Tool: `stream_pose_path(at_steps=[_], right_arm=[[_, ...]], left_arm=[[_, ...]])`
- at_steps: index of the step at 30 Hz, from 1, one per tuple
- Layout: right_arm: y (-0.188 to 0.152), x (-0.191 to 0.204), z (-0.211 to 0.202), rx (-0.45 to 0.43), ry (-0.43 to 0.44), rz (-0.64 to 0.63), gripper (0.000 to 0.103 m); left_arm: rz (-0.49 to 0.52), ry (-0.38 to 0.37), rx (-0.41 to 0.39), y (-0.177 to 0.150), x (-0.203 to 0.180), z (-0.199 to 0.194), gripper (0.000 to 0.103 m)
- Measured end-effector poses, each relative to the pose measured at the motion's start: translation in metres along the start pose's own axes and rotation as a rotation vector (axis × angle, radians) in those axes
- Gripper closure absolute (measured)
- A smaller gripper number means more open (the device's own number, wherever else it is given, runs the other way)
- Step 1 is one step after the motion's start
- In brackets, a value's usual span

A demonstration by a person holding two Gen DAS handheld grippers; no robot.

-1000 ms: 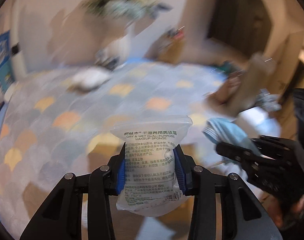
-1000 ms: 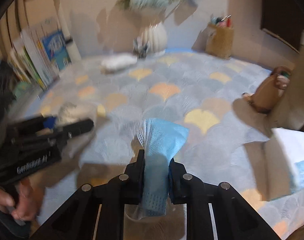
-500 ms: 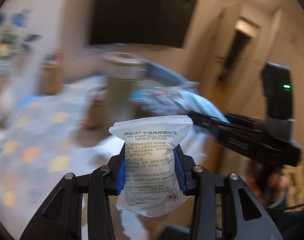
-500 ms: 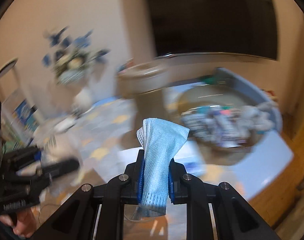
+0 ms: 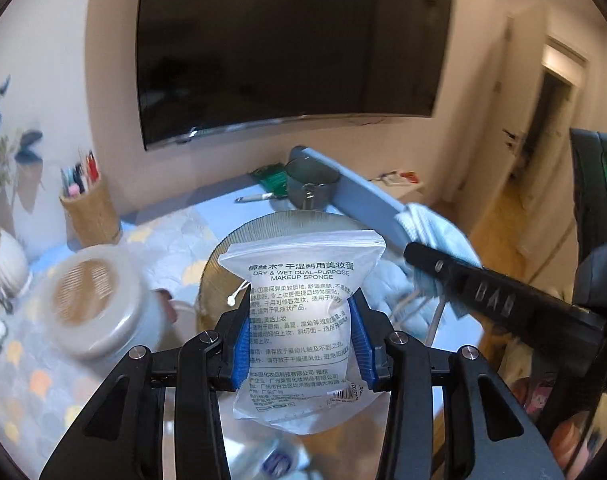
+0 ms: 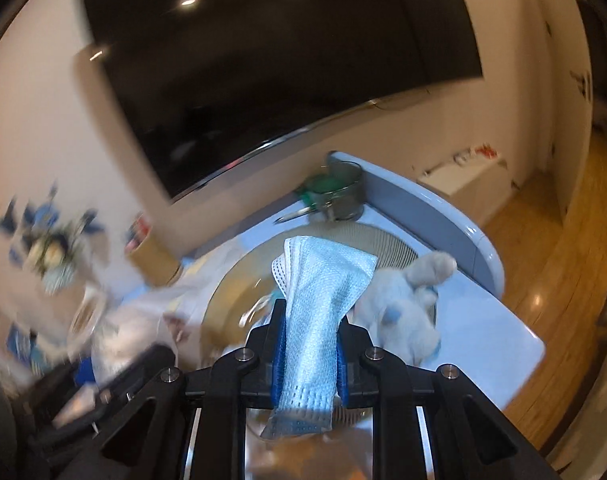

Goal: Organize soft objects
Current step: 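Open both grippers to drop the bag and masks into the glass bowl, then return both tools to the bed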

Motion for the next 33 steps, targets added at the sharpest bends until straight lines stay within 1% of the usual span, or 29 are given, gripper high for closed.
stream_pose_path(at_steps=[1, 2, 3, 5, 6, 7, 9, 12, 15, 18, 21, 22, 24, 25, 27, 28, 29, 31, 32, 33], right_arm=[[0.01, -0.01, 0.009, -0.004, 0.011, 0.047, 0.085], [0.018, -0.019, 0.018, -0.002, 0.024, 0.079, 0.085], [0.024, -0.026, 0.027, 0.004, 0.044, 0.103, 0.082], [0.033, -0.037, 0.046, 0.046, 0.067, 0.123, 0.07], [0.035, -0.04, 0.056, 0.077, 0.07, 0.13, 0.046], [0.037, -0.043, 0.063, 0.094, 0.079, 0.147, 0.03], [0.038, -0.046, 0.068, 0.088, 0.115, 0.172, 0.029], [0.035, -0.049, 0.064, 0.08, 0.091, 0.15, 0.029], [0.03, -0.047, 0.051, 0.064, 0.1, 0.141, 0.029], [0.024, -0.038, 0.027, 0.036, 0.1, 0.12, 0.029], [0.017, -0.026, 0.0, 0.004, 0.081, 0.082, 0.028], [0.013, -0.02, -0.01, -0.001, 0.073, 0.068, 0.028], [0.002, -0.009, -0.027, -0.02, 0.061, 0.06, 0.027], [-0.009, -0.001, -0.036, -0.034, 0.073, 0.066, 0.023], [-0.025, 0.013, -0.041, -0.035, 0.117, 0.07, 0.021], [-0.037, 0.022, -0.042, -0.024, 0.139, 0.063, 0.021], [-0.051, 0.035, -0.041, -0.001, 0.149, 0.05, 0.021], [-0.074, 0.058, -0.039, 0.041, 0.15, 0.008, 0.021], [-0.086, 0.073, -0.037, 0.066, 0.156, -0.025, 0.021], [-0.095, 0.087, -0.037, 0.084, 0.164, -0.056, 0.021]], left_arm=[[-0.008, 0.029, 0.008, 0.003, -0.002, 0.011, 0.062], [-0.018, 0.041, 0.007, 0.005, -0.001, 0.019, 0.059], [-0.015, 0.054, 0.01, 0.007, -0.003, 0.026, 0.055], [0.005, 0.072, 0.03, 0.01, -0.006, 0.041, 0.033], [0.018, 0.071, 0.04, 0.01, -0.007, 0.046, 0.029], [0.031, 0.072, 0.047, 0.011, -0.011, 0.051, 0.028], [0.042, 0.056, 0.041, 0.008, -0.012, 0.05, 0.028], [0.059, 0.042, 0.032, 0.007, -0.019, 0.047, 0.028], [0.074, -0.008, 0.019, 0.002, -0.028, 0.032, 0.028], [0.099, -0.032, -0.015, -0.005, -0.033, 0.002, 0.028], [0.104, -0.084, -0.05, -0.014, -0.027, -0.041, 0.028], [0.107, -0.09, -0.072, -0.018, -0.019, -0.057, 0.028], [0.104, -0.077, -0.104, -0.024, 0.002, -0.083, 0.028], [0.09, -0.078, -0.116, -0.029, 0.021, -0.099, 0.028], [0.065, -0.076, -0.126, -0.035, 0.049, -0.116, 0.028], [0.04, -0.067, -0.129, -0.042, 0.074, -0.128, 0.028], [0.029, -0.061, -0.129, -0.045, 0.088, -0.132, 0.028], [0.005, -0.029, -0.121, -0.059, 0.133, -0.144, 0.027], [0.002, -0.015, -0.118, -0.063, 0.147, -0.147, 0.023], [-0.006, 0.009, -0.113, -0.069, 0.167, -0.149, 0.021]])
Point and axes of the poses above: each gripper's, at about its wrist camera, not at the fingertips, and z roughly the way its jaws point, x to its left, y to its top, the point moved 7 cm from there along z, roughly the way its jaws point, and after that the axes turned 14 degrees about y, right-handed, at the moved point
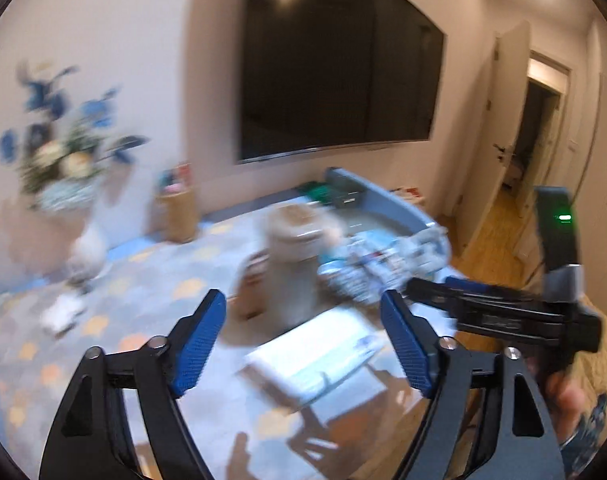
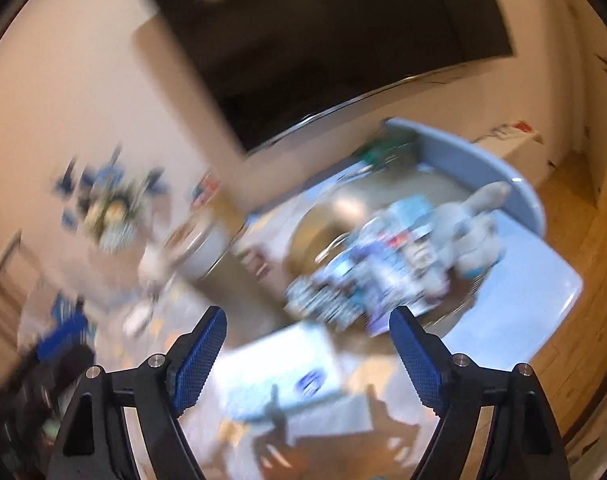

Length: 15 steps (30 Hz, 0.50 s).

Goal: Organize soft objects
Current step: 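Return both tools to the bed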

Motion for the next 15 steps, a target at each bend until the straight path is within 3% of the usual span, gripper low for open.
stream_pose_path(at_steps=[7, 15], right_arm=[[-0.026, 0.118, 0.041, 0.085, 0.085, -0.178, 0.02], [-0.04, 0.231, 0.16, 0.212, 0.191, -0.282, 0.02]], left_arm=[[-0.132, 0.183, 0.0, -0.023, 0.157, -0.018, 0.021], [-0.251, 0.387, 0.038, -0.035, 0.296, 0.006, 0.018]])
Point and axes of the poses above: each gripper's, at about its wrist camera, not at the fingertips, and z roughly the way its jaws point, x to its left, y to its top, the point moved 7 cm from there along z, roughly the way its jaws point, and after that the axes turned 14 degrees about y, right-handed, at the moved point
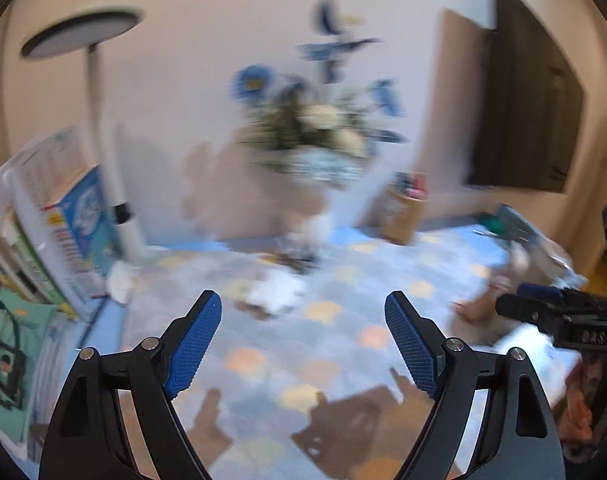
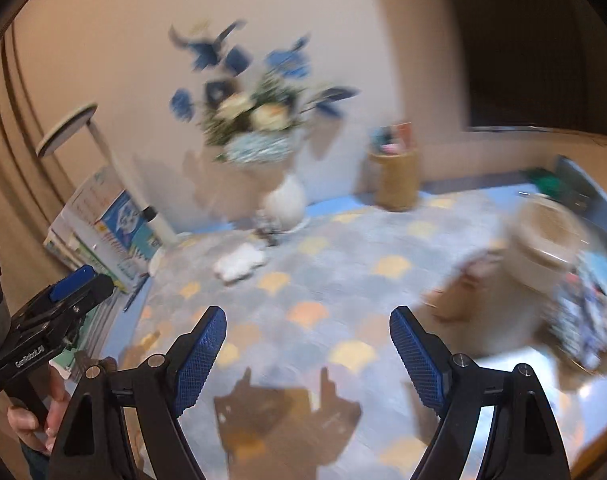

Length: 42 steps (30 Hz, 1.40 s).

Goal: Organize soft objects
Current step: 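Return both tools to the bed, then grasp the checked bow scrunchie with the right gripper and lift it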

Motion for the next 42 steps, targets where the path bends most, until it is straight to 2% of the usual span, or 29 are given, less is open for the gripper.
stream_pose_path(at_steps=[4, 7, 10, 13, 17, 23, 24, 26, 27, 28, 29, 30, 31, 32, 37, 42], right_arm=[[0.02, 0.016, 0.079, 0.075, 0.062, -0.014, 0.02], [0.039, 0.017, 0.139, 0.103, 0.077, -0.03, 0.02], [0.052, 0.012, 0.183, 0.141, 0.081, -0.049, 0.02], [0.061, -0.002, 0.227, 0.168, 0.059, -0.046, 0.02], [0.071, -0.029, 0.28, 0.186, 0.096, 0.037, 0.021], [0.076, -0.05, 0.324, 0.223, 0.12, 0.075, 0.038], [0.076, -0.05, 0.328, 0.227, 0.127, 0.073, 0.04], [0.074, -0.047, 0.338, 0.238, 0.136, 0.062, 0.052], [0.073, -0.044, 0.342, 0.247, 0.145, 0.054, 0.069], [0.071, -0.041, 0.346, 0.255, 0.145, 0.038, 0.085], [0.069, -0.039, 0.349, 0.258, 0.131, 0.008, 0.092], [0.067, -0.035, 0.349, 0.257, 0.123, -0.015, 0.094], [0.065, -0.032, 0.346, 0.246, 0.121, -0.044, 0.095], [0.064, -0.029, 0.342, 0.24, 0.121, -0.06, 0.095], [0.062, -0.02, 0.307, 0.201, 0.115, -0.109, 0.095], [0.042, -0.014, 0.242, 0.201, 0.037, -0.163, 0.095]], left_arm=[[-0.053, 0.017, 0.071, 0.0, 0.023, 0.075, 0.015], [-0.069, 0.004, 0.147, -0.012, 0.016, 0.134, 0.015], [-0.078, -0.036, 0.205, -0.025, 0.002, 0.176, 0.016], [-0.063, -0.062, 0.241, -0.033, -0.011, 0.206, 0.016], [-0.018, -0.074, 0.26, -0.039, -0.029, 0.231, 0.016], [0.005, -0.074, 0.283, -0.05, -0.038, 0.25, 0.016], [0.002, -0.075, 0.282, -0.05, -0.038, 0.251, 0.016], [0.0, -0.079, 0.305, -0.055, -0.039, 0.255, 0.017], [0.001, -0.084, 0.32, -0.058, -0.039, 0.257, 0.02], [0.001, -0.094, 0.343, -0.063, -0.04, 0.26, 0.031], [0.002, -0.077, 0.337, -0.064, -0.039, 0.26, 0.034], [-0.001, -0.084, 0.32, -0.062, -0.04, 0.256, 0.039], [-0.007, -0.099, 0.309, -0.06, -0.04, 0.252, 0.049], [-0.013, -0.105, 0.297, -0.058, -0.04, 0.248, 0.055], [-0.014, -0.159, 0.289, -0.056, -0.041, 0.218, 0.057], [-0.019, -0.185, 0.303, -0.074, -0.034, 0.164, 0.057]])
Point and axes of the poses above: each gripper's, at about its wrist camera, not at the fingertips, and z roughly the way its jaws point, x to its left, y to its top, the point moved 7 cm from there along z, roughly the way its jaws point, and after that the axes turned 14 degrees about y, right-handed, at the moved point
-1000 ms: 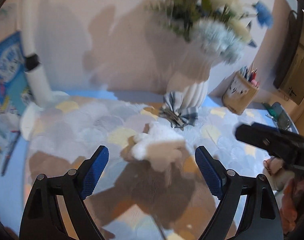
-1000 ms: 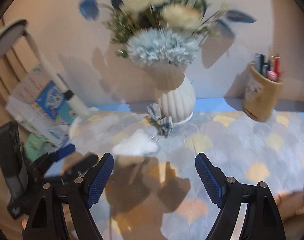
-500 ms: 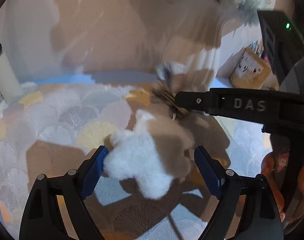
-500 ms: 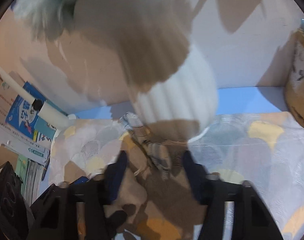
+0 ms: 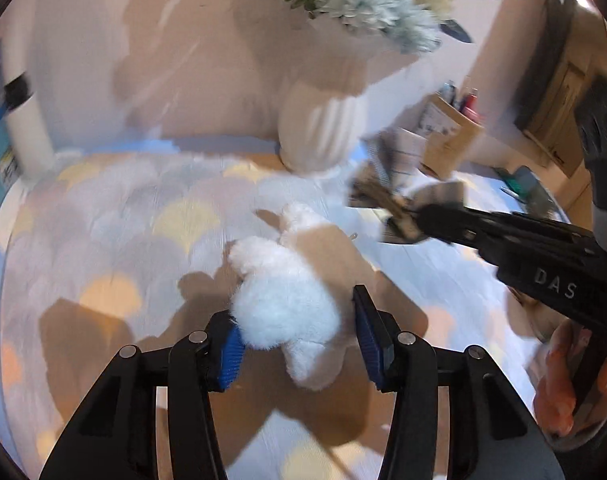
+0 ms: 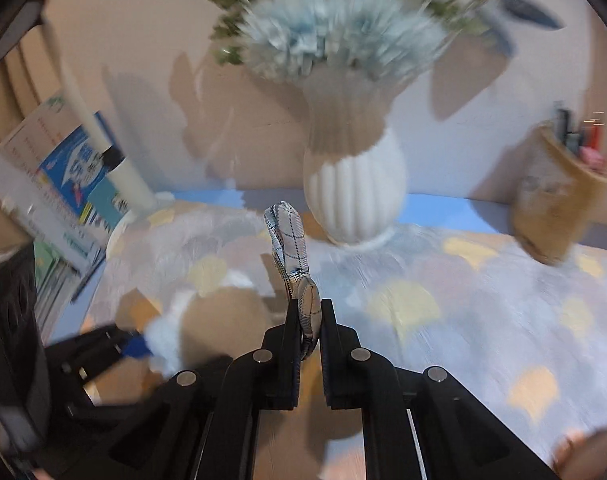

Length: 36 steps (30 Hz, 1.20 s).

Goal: Organize soft objects
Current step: 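Grasp the checked bow scrunchie with the right gripper and lift it, then grasp the white plush toy with the left gripper while right holds the scrunchie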

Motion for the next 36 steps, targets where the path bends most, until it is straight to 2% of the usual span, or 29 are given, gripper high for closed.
stream_pose_path(at_steps=[3, 5, 7, 10, 13, 16, 17, 18, 19, 20, 21, 22, 24, 26, 29, 31, 36], right_arm=[[-0.038, 0.003, -0.037, 0.041, -0.097, -0.05, 0.095], [-0.074, 0.002, -0.061, 0.084, -0.183, -0.091, 0.095], [-0.106, 0.002, -0.076, 0.123, -0.231, -0.119, 0.095], [-0.152, 0.007, -0.089, 0.186, -0.284, -0.173, 0.095], [-0.182, 0.023, -0.09, 0.209, -0.288, -0.224, 0.095], [-0.206, 0.044, -0.088, 0.218, -0.278, -0.295, 0.092], [-0.212, 0.047, -0.087, 0.222, -0.266, -0.297, 0.09], [-0.219, 0.051, -0.088, 0.228, -0.234, -0.286, 0.081], [-0.224, 0.052, -0.09, 0.23, -0.2, -0.268, 0.066], [-0.229, 0.054, -0.094, 0.224, -0.154, -0.242, 0.055], [-0.234, 0.053, -0.098, 0.214, -0.111, -0.217, 0.035], [-0.238, 0.053, -0.101, 0.204, -0.072, -0.194, 0.025], [-0.246, 0.052, -0.11, 0.183, 0.021, -0.144, 0.025], [-0.247, 0.052, -0.117, 0.154, 0.073, -0.099, 0.025], [-0.234, 0.051, -0.123, 0.095, 0.127, -0.043, 0.024], [-0.222, 0.052, -0.117, 0.084, 0.119, -0.022, 0.017], [-0.209, 0.04, -0.083, 0.121, 0.039, 0.016, 0.018]], left_arm=[[-0.014, -0.018, 0.043, -0.036, 0.0, -0.026, 0.057], [-0.004, -0.019, 0.049, -0.06, -0.003, -0.044, 0.057], [-0.004, -0.033, 0.056, -0.083, -0.005, -0.059, 0.057], [-0.018, -0.052, 0.058, -0.105, -0.008, -0.07, 0.057], [-0.021, -0.055, 0.06, -0.125, -0.012, -0.072, 0.054], [0.0, -0.037, 0.038, -0.138, -0.015, -0.077, 0.043], [0.014, -0.025, 0.031, -0.141, -0.015, -0.079, 0.034], [0.024, -0.013, 0.025, -0.143, -0.014, -0.081, 0.03], [0.043, 0.008, 0.027, -0.145, -0.012, -0.081, 0.026], [0.06, 0.019, 0.036, -0.148, -0.01, -0.081, 0.026], [0.072, 0.021, 0.045, -0.152, -0.007, -0.082, 0.026], [0.078, 0.012, 0.057, -0.157, -0.003, -0.083, 0.026], [0.074, -0.025, 0.067, -0.164, 0.002, -0.087, 0.026], [0.071, -0.075, 0.07, -0.167, 0.003, -0.091, 0.026], [0.088, -0.05, 0.048, -0.161, 0.0, -0.09, 0.02], [0.117, -0.027, 0.044, -0.155, -0.006, -0.084, 0.02], [0.194, 0.02, 0.079, -0.154, -0.019, -0.064, 0.02]])
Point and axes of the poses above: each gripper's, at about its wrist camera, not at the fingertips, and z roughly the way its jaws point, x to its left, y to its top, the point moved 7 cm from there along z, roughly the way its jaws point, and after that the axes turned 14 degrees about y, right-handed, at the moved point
